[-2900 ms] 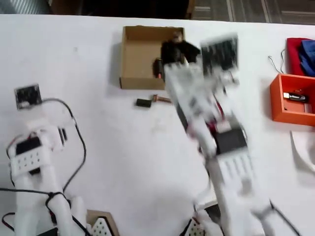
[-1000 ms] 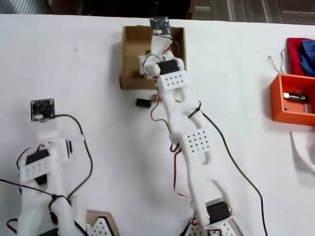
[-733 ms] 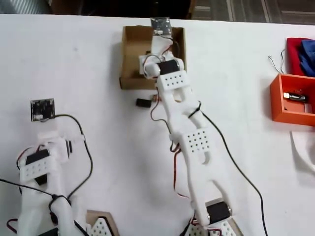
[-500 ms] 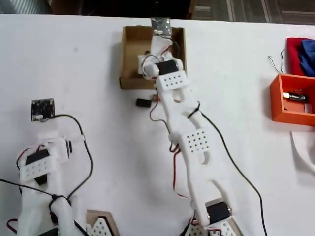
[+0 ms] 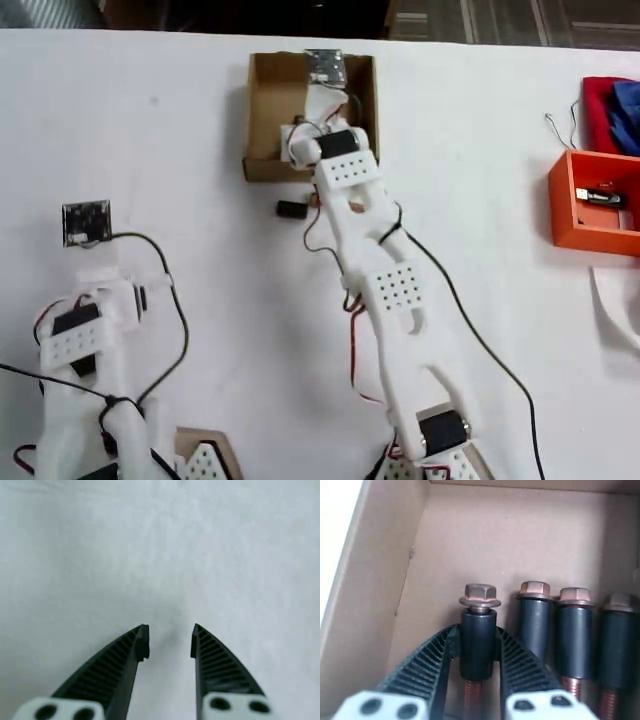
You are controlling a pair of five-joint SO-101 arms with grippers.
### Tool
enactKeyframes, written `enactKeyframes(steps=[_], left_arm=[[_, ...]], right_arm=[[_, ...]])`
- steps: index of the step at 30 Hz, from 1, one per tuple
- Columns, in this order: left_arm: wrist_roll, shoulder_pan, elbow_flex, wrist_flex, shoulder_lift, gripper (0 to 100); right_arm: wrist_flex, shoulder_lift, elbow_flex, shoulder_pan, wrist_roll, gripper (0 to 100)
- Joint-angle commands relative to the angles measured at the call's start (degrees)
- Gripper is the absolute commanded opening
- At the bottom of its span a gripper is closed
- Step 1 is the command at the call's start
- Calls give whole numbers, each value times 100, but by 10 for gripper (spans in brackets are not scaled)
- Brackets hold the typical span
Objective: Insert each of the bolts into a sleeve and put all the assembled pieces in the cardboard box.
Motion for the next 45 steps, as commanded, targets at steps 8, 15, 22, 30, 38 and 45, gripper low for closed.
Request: enactKeyframes(steps=[8, 15, 22, 30, 38, 45], left_arm=[[-53, -9, 13, -70, -62, 158], [-53, -9, 13, -70, -62, 158], [-53, -9, 13, -70, -62, 158], [-53, -9, 13, -70, -62, 158], [-53, -9, 13, -70, -62, 158], [-62, -9, 13, -70, -62, 158]], right_arm=[[-84, -40, -35, -84, -44, 29], [-75, -40, -35, -198, -44, 94], [-66, -154, -369, -171, 440, 94], [497, -875, -1556, 101, 835, 94], [1727, -1824, -1943, 585, 844, 94], [3591, -2642, -1934, 549, 844, 94]])
